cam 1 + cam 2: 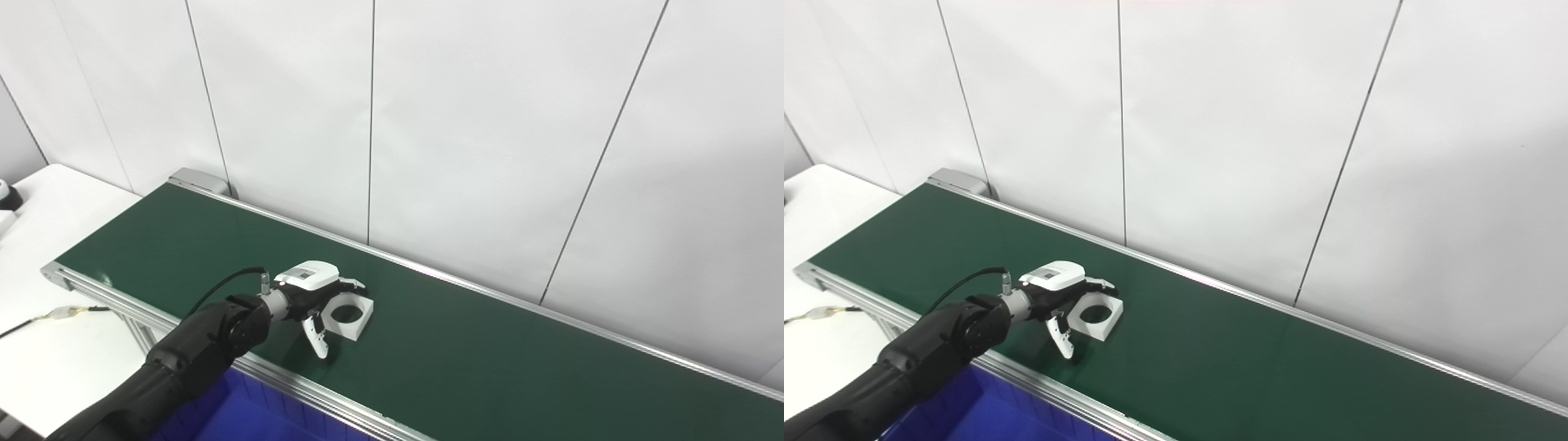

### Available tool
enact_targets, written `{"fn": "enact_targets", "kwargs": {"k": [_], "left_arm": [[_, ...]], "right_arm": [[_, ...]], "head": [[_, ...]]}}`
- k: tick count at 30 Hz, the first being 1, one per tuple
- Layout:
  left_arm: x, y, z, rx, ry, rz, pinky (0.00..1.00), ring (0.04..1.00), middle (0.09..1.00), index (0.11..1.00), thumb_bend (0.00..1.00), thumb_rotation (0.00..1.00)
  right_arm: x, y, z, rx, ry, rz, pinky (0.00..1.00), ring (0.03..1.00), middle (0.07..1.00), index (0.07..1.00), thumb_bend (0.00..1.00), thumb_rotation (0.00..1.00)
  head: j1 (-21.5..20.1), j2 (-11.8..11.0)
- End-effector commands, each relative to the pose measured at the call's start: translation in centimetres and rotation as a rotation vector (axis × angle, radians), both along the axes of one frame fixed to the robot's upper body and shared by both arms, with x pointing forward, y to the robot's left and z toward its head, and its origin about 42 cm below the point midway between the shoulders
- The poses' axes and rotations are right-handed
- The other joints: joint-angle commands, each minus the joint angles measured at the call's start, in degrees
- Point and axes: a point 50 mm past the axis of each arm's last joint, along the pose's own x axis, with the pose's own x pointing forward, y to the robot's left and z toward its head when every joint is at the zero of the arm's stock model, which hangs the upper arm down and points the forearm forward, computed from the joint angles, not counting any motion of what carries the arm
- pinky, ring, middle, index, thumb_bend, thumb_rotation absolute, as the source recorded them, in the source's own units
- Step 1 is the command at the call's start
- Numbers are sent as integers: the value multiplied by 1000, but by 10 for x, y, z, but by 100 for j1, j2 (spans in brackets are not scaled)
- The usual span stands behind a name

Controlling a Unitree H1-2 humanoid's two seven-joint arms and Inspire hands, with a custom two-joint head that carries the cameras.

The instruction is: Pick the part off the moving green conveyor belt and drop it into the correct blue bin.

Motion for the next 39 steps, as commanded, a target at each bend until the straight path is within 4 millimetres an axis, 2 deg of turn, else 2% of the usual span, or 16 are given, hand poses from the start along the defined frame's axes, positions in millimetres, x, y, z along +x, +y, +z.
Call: {"fn": "enact_targets", "kwargs": {"k": [1, 10, 13, 16, 17, 19, 20, 21, 24, 29, 33, 37, 39], "left_arm": [[14, 6, 15, 22, -62, 16, 761, 809, 839, 852, 893, 106], [19, 17, 1, 7, -76, 46, 763, 798, 828, 805, 870, 23], [18, 17, -5, -2, -88, 59, 727, 749, 775, 760, 845, 16], [18, 17, -9, 0, -62, 66, 703, 673, 689, 680, 752, 9], [18, 16, -9, -3, -57, 68, 678, 640, 652, 571, 614, 36], [17, 16, -11, -14, -53, 72, 547, 549, 557, 509, 534, 30], [16, 17, -12, -29, -55, 70, 531, 537, 542, 507, 531, 24], [16, 17, -12, -38, -55, 69, 458, 481, 494, 511, 524, 9], [14, 18, -12, -56, -56, 60, 379, 427, 455, 517, 519, 1], [14, 17, -9, -50, -56, 57, 419, 468, 473, 505, 521, 0], [14, 17, -7, -50, -55, 49, 392, 444, 454, 517, 519, 0], [12, 15, -1, -68, -67, 37, 412, 454, 454, 521, 518, 0], [9, 14, 4, -77, -83, 15, 461, 477, 462, 518, 519, 0]], "right_arm": [[0, 2, 9, 14, -81, 1, 715, 800, 847, 918, 372, 623], [-1, 0, 10, 24, -82, 0, 717, 797, 844, 917, 372, 614], [-2, 0, 11, 25, -82, -1, 716, 798, 845, 918, 367, 611], [-2, 1, 11, 23, -80, -3, 716, 797, 844, 917, 365, 613], [-2, 1, 12, 23, -80, -4, 717, 796, 843, 916, 365, 613], [-2, 0, 11, 26, -79, -4, 718, 797, 843, 917, 368, 611], [-2, 0, 11, 28, -80, -4, 719, 797, 843, 917, 369, 611], [-2, -1, 11, 29, -80, -4, 719, 798, 842, 916, 372, 613], [-3, -1, 11, 26, -82, -5, 719, 797, 841, 915, 381, 622], [-3, -2, 12, 28, -83, -4, 719, 798, 843, 916, 369, 618], [-3, -2, 12, 29, -82, -7, 720, 799, 845, 915, 368, 615], [-3, -2, 12, 24, -83, -7, 712, 796, 844, 913, 386, 637], [-3, -2, 12, 27, -86, -6, 710, 795, 842, 912, 395, 640]], "head": [[-7, 7], [-15, 20], [-13, 25], [-14, 36], [-14, 36], [-14, 36], [-2, 44], [-2, 44], [0, 59], [-7, 63], [-21, 70], [-69, 88], [-106, 108]]}}
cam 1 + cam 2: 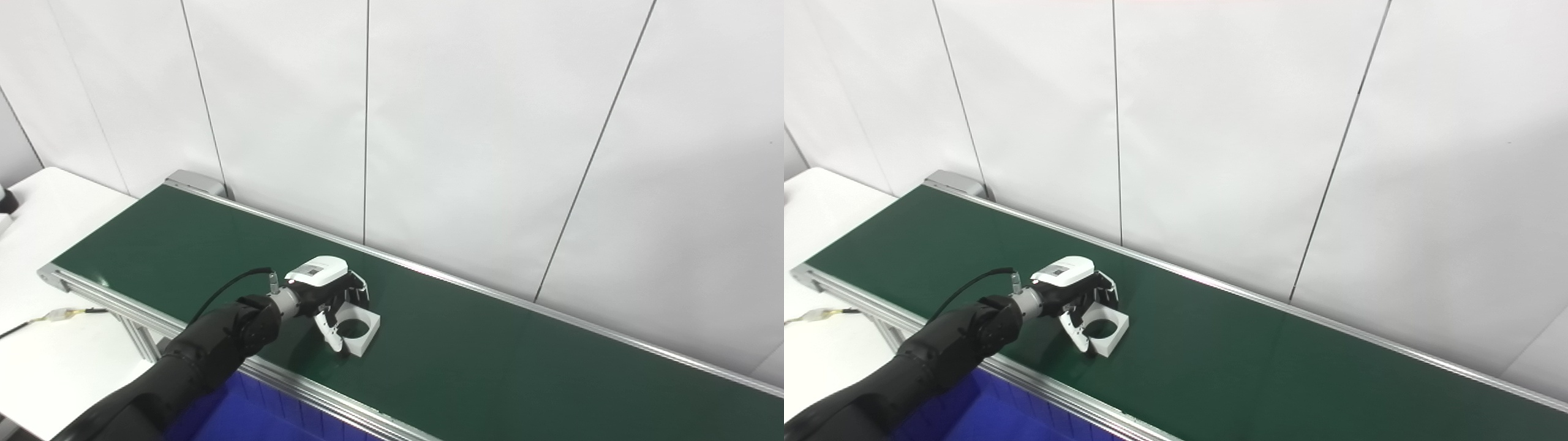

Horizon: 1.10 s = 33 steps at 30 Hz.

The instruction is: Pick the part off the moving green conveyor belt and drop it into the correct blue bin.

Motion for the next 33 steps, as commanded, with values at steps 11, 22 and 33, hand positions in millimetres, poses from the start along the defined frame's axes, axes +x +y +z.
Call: {"fn": "enact_targets", "kwargs": {"k": [11, 22, 33], "left_arm": [[-32, -5, 69, -173, -125, -41, 431, 477, 468, 503, 522, 0], [-70, -31, 120, -284, -240, -158, 401, 414, 472, 528, 501, 0], [-106, -38, 152, -345, -244, -185, 486, 453, 479, 506, 504, 0]], "right_arm": [[0, 3, 17, 9, -75, -4, 703, 786, 833, 903, 412, 623], [1, 3, 20, 4, -81, -15, 670, 760, 806, 880, 480, 627], [0, 5, 26, -2, -92, -16, 668, 761, 810, 880, 535, 652]], "head": [[-176, 104], [-365, 295], [-576, 819]]}}
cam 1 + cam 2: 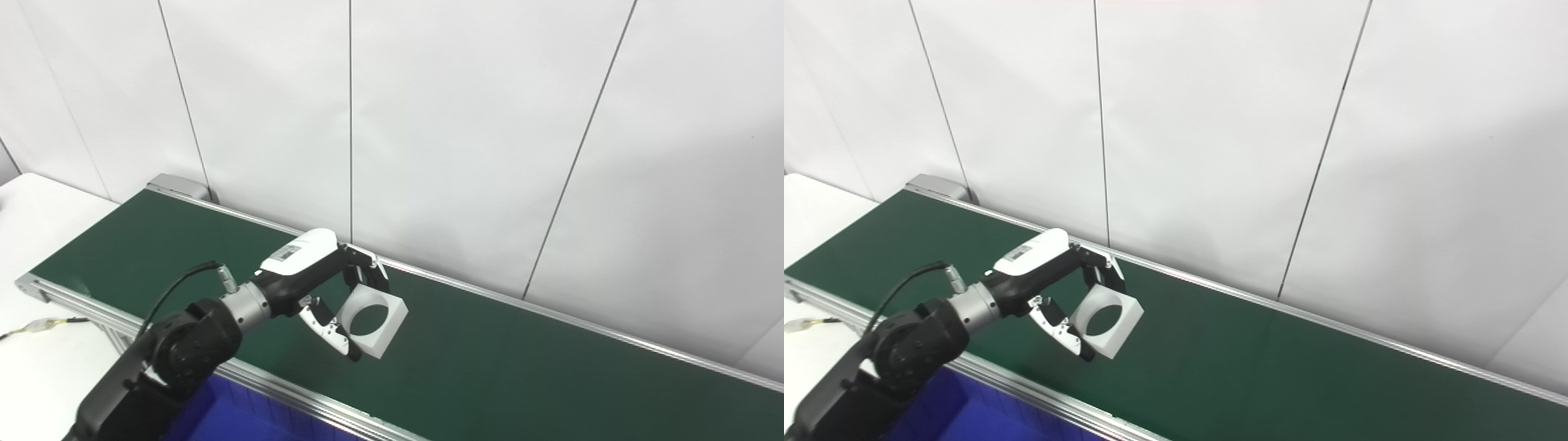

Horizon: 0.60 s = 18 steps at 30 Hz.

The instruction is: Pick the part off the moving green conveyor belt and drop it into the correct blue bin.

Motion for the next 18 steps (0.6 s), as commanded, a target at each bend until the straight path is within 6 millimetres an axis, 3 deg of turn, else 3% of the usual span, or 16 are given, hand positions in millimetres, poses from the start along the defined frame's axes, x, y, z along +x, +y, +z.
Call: {"fn": "enact_targets", "kwargs": {"k": [1, 3, 7, 13, 18], "left_arm": [[-6, 5, 19, -32, -47, -14, 486, 457, 483, 500, 504, 0], [-14, 7, 23, -56, -44, -24, 490, 468, 488, 490, 504, 0], [-24, 10, 28, -61, -58, -42, 469, 459, 485, 494, 504, 0], [-37, 13, 30, -87, -55, -65, 440, 454, 485, 496, 504, 0], [-45, 15, 31, -93, -43, -74, 432, 453, 485, 495, 505, 0]], "right_arm": [[2, 3, 13, 10, -46, -9, 665, 759, 808, 879, 550, 662], [2, 4, 17, 18, -48, -9, 669, 761, 810, 877, 568, 656], [3, 6, 24, 22, -57, -6, 680, 764, 812, 877, 568, 635], [3, 7, 33, 18, -70, -6, 686, 763, 810, 875, 568, 627], [3, 6, 39, 19, -65, -8, 697, 770, 816, 876, 590, 633]], "head": [[-74, 151], [-212, 461], [-389, 797], [-486, 1168], [-499, 1341]]}}
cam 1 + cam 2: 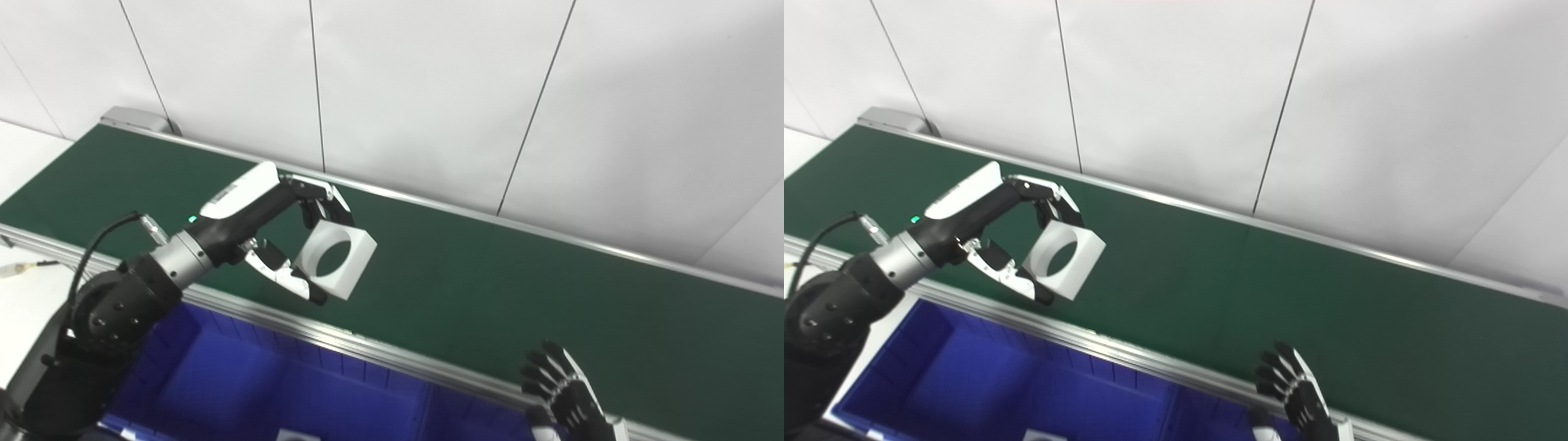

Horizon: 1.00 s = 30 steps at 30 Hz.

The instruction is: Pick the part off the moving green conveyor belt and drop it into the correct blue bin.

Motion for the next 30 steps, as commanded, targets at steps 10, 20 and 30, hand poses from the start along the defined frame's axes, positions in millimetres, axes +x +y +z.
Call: {"fn": "enact_targets", "kwargs": {"k": [10, 20, 30], "left_arm": [[-18, 3, 22, 6, -38, -25, 422, 450, 477, 499, 505, 0], [-35, 8, 16, -4, 20, -6, 410, 442, 474, 504, 505, 0], [-63, 17, -8, -46, 156, 29, 364, 432, 479, 503, 504, 0]], "right_arm": [[1, 3, 20, 18, -26, -4, 696, 767, 806, 868, 625, 643], [4, 3, 29, 28, -29, -13, 679, 760, 805, 864, 649, 666], [5, 2, 32, 26, -30, -17, 674, 756, 793, 859, 651, 652]], "head": [[-21, 347], [100, 659], [186, 708]]}}
